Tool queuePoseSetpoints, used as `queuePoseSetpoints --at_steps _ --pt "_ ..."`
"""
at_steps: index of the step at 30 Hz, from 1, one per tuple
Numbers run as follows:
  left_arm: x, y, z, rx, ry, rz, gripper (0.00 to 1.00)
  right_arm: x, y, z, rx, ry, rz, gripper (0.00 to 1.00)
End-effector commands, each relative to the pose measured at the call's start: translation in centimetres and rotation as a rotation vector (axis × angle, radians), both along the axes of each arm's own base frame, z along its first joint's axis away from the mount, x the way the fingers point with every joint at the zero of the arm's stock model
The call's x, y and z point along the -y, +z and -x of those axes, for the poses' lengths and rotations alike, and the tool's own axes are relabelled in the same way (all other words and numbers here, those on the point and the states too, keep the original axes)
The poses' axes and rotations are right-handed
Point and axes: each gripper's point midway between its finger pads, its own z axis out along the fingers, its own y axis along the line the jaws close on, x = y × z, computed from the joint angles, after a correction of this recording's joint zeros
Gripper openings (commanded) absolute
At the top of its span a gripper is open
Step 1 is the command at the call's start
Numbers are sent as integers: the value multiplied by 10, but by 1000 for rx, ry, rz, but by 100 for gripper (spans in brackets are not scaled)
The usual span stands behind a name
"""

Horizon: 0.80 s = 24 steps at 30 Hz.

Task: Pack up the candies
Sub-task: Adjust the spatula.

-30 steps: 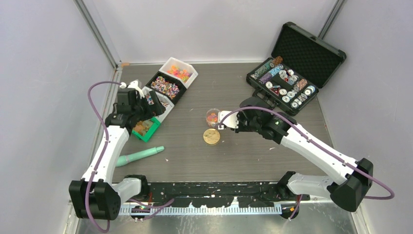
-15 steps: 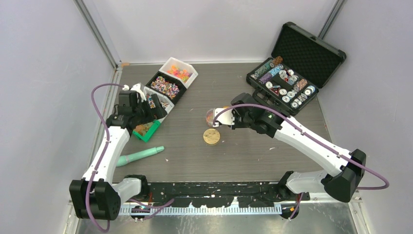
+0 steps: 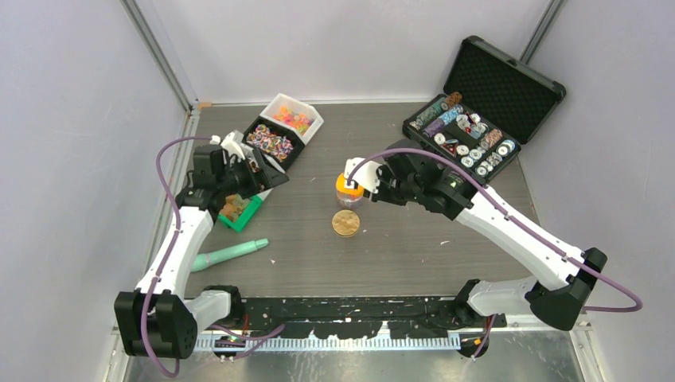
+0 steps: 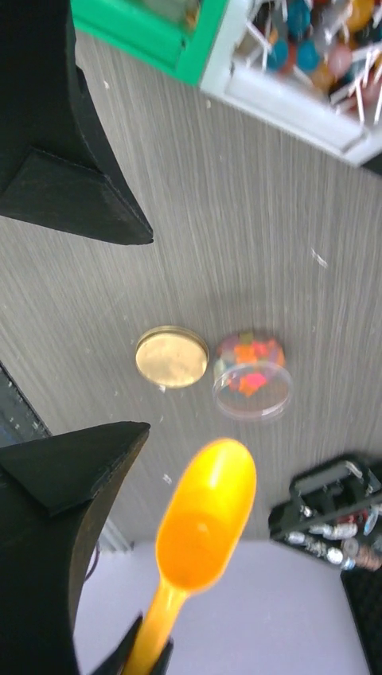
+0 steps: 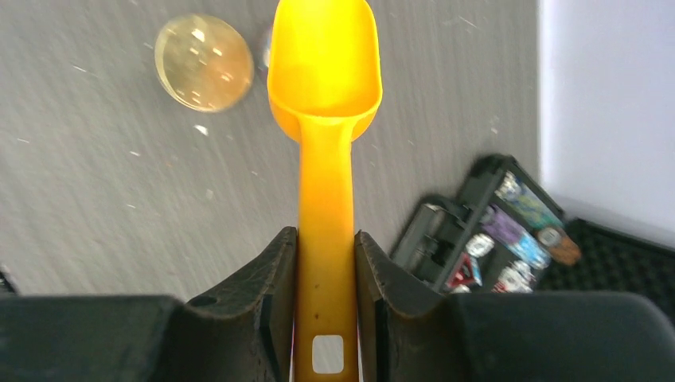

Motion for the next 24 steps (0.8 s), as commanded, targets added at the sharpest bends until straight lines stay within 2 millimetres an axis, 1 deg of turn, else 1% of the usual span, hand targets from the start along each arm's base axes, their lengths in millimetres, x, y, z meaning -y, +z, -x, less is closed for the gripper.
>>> queuePoseSetpoints --at_steps 1,2,5,8,11,14,16,18,21,24 --pt "29 33 -2 55 -101 178 82 -40 20 24 -96 75 -254 0" --pt "31 35 -2 53 -108 193 82 -46 22 28 -111 96 -292 0" --pt "39 34 -2 34 -124 236 80 -58 29 30 -117 113 -365 0" --pt "49 25 -1 0 -140 232 79 -69 39 27 -106 112 -436 0" --pt "64 13 1 -38 -171 214 79 -82 44 34 -143 154 -505 0" --pt "75 1 3 -81 -201 199 75 -88 54 34 -131 154 -572 0" --pt "78 -6 4 -106 -209 190 71 -87 58 31 -98 140 -609 0" --pt "79 -11 4 -117 -209 180 67 -87 69 28 -55 126 -670 0" --pt "79 -13 3 -115 -203 172 62 -90 84 24 -12 118 -760 0" --pt "79 -14 3 -111 -199 167 58 -97 91 22 -2 120 -816 0"
